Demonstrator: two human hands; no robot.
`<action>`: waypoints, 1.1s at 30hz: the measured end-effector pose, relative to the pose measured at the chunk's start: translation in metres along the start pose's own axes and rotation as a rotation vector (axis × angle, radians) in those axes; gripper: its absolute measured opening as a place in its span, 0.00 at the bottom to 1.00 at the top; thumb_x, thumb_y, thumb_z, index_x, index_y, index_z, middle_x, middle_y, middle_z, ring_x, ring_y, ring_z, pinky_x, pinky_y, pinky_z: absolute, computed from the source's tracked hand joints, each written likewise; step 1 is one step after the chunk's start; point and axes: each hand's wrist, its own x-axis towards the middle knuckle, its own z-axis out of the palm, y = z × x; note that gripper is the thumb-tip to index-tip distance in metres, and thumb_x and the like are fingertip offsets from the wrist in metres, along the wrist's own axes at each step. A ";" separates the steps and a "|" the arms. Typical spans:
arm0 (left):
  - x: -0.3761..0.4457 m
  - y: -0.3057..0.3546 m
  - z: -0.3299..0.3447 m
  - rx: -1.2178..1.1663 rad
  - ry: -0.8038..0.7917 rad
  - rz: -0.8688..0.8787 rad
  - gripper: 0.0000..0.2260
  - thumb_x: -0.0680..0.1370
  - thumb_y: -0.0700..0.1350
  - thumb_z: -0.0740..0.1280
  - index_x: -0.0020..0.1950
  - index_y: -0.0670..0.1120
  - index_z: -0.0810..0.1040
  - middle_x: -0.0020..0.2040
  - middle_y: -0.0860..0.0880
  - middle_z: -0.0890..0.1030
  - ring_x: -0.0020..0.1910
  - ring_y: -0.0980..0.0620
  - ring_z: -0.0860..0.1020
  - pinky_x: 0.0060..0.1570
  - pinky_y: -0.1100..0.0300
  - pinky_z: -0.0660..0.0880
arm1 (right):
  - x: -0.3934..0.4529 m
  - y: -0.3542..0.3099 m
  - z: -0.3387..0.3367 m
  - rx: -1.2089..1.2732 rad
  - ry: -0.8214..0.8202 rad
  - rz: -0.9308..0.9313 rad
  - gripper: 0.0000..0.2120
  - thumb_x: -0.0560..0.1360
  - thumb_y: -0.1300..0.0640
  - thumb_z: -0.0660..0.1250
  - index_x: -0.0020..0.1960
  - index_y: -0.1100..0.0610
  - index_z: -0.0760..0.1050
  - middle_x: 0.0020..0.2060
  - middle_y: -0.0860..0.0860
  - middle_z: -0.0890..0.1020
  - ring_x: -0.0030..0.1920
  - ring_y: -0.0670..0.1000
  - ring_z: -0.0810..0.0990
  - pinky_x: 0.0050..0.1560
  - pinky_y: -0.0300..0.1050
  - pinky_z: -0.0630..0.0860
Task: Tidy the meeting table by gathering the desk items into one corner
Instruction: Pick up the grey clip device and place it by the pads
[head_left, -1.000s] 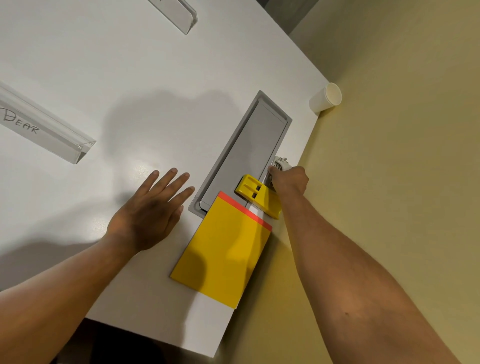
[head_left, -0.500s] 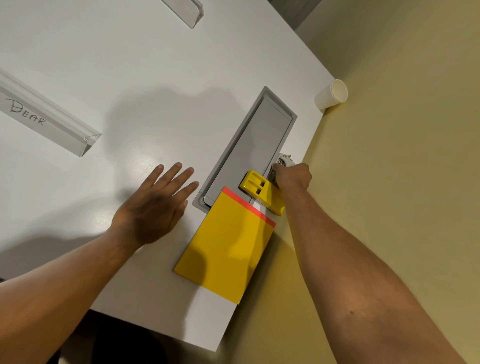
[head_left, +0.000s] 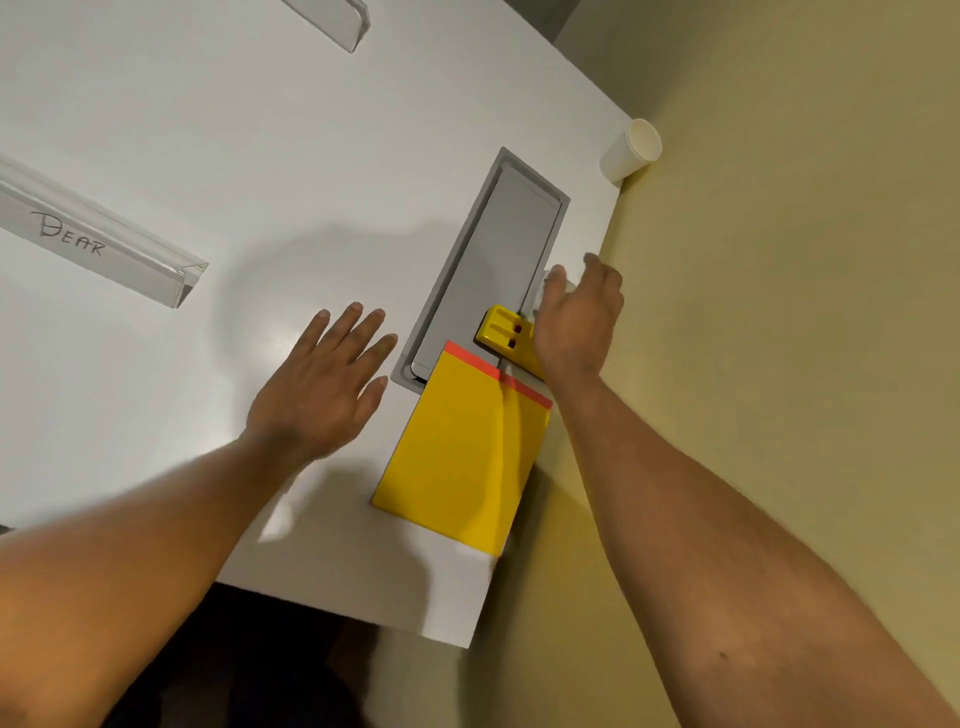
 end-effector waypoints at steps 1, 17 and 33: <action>-0.002 0.001 -0.002 -0.019 -0.004 -0.002 0.27 0.87 0.56 0.48 0.84 0.48 0.63 0.86 0.46 0.58 0.86 0.44 0.53 0.84 0.42 0.50 | -0.022 -0.003 -0.006 -0.004 -0.006 -0.112 0.24 0.87 0.48 0.58 0.79 0.58 0.66 0.76 0.56 0.69 0.76 0.57 0.67 0.72 0.51 0.70; -0.066 0.044 -0.189 -0.011 0.201 0.156 0.30 0.86 0.58 0.52 0.85 0.45 0.60 0.87 0.43 0.52 0.87 0.42 0.49 0.83 0.37 0.51 | -0.256 -0.071 -0.090 -0.204 0.253 -0.415 0.23 0.83 0.57 0.67 0.76 0.63 0.71 0.72 0.63 0.76 0.74 0.62 0.74 0.75 0.63 0.70; -0.193 0.018 -0.317 0.151 0.376 0.095 0.34 0.86 0.63 0.48 0.87 0.47 0.48 0.88 0.45 0.42 0.87 0.44 0.42 0.83 0.37 0.49 | -0.358 -0.161 -0.174 -0.074 0.243 -0.393 0.29 0.86 0.49 0.56 0.84 0.57 0.58 0.83 0.56 0.61 0.84 0.58 0.58 0.83 0.61 0.55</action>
